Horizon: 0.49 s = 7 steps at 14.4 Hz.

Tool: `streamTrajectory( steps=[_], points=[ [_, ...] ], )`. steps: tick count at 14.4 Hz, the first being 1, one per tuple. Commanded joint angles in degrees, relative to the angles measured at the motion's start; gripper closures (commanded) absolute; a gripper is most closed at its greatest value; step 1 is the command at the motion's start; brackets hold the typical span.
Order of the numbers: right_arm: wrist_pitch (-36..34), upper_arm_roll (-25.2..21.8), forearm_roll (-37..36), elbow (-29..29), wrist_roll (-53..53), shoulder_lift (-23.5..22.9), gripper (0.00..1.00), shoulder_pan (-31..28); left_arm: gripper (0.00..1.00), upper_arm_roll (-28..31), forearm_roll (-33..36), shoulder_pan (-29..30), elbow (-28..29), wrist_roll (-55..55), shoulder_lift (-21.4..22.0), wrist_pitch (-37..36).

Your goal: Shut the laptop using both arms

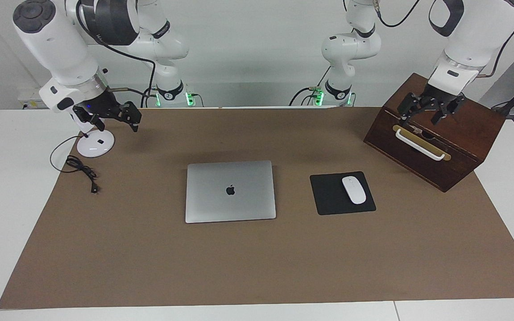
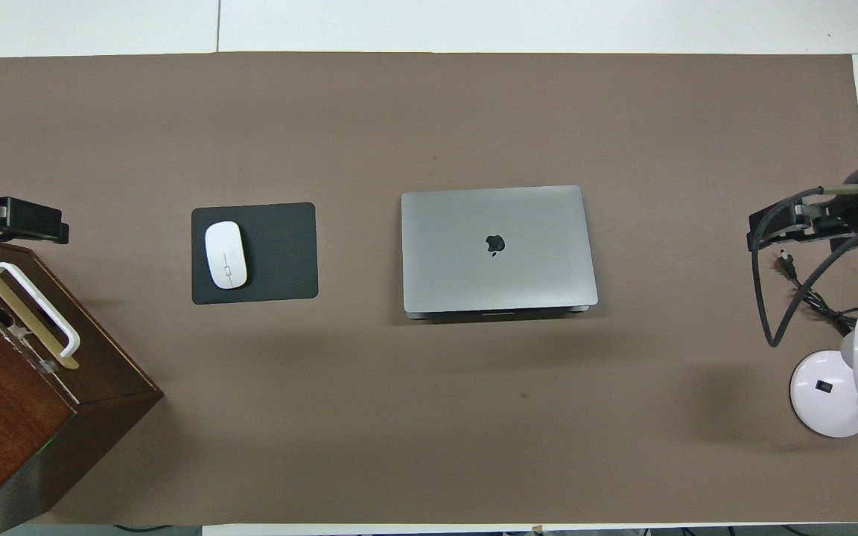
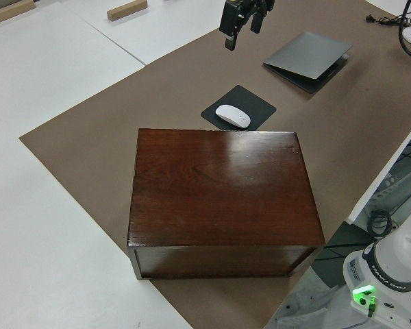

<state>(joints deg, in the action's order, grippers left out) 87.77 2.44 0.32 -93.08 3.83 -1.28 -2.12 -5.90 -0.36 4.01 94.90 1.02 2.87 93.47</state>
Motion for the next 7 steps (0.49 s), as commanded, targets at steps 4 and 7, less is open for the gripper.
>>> streamTrajectory(
  steps=[4, 7],
  points=[
    [-0.6, 0.5, 0.3, 0.8, -1.3, -0.3, 0.00, -0.8, 0.00, 0.2, 0.0, 0.1, 0.0, 1.7, 0.1, 0.0],
    [-0.6, 0.5, 0.3, 0.8, -1.3, -0.4, 0.00, -0.8, 0.00, 0.6, -0.3, 0.0, 0.0, 1.7, 0.1, -0.1]
  ],
)
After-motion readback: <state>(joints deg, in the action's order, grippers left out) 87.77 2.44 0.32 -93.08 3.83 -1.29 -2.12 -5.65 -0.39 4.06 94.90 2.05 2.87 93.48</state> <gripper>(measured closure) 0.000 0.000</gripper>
